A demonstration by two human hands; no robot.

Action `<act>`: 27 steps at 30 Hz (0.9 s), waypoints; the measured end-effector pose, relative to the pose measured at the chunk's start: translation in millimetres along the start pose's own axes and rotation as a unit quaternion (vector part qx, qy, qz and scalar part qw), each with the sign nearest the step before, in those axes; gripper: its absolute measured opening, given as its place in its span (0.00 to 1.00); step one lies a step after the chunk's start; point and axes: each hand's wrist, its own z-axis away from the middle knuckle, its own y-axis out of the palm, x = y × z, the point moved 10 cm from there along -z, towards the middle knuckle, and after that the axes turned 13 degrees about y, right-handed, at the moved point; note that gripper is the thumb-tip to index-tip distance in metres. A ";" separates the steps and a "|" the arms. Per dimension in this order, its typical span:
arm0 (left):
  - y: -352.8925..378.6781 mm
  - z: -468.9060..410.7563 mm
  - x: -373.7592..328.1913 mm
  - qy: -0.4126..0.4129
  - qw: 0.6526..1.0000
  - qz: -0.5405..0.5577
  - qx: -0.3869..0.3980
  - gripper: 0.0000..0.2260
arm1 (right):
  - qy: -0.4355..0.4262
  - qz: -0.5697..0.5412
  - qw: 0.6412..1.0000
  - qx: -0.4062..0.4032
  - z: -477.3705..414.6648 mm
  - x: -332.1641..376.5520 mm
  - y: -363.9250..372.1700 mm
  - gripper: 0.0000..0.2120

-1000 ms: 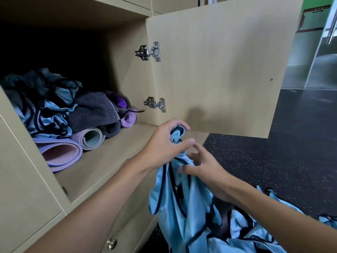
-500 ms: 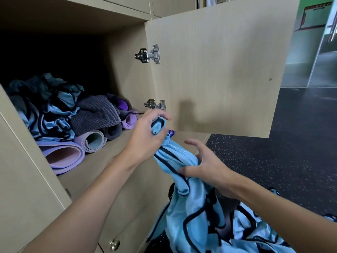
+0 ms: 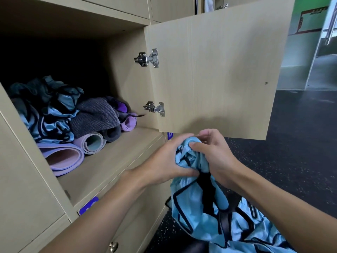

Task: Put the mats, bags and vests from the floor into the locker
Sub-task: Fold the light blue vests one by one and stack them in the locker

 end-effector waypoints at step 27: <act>-26.2 6.1 1.7 -0.038 0.968 0.170 -0.179 0.23 | -0.207 0.199 0.957 -0.040 22.0 7.0 22.2 0.15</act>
